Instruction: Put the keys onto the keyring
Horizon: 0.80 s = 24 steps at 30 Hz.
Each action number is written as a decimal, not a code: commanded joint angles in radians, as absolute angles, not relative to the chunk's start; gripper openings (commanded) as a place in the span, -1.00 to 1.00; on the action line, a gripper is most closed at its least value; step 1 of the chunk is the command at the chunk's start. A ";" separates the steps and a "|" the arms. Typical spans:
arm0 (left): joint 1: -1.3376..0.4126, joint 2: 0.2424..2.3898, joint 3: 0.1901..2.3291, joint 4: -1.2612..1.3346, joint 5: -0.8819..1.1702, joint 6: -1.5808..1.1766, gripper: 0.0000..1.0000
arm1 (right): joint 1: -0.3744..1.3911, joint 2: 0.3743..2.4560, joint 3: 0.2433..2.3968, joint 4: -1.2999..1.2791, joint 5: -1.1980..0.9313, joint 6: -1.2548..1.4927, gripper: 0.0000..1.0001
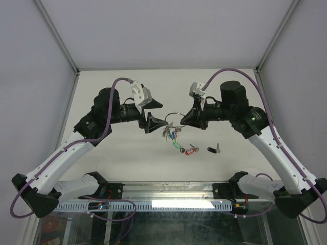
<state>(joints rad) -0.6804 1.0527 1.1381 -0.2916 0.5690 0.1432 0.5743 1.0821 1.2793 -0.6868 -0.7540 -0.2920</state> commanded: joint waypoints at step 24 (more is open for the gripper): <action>-0.847 1.192 1.329 -0.390 0.602 0.260 -0.88 | 0.629 1.084 1.354 -0.680 -0.824 -0.350 -1.00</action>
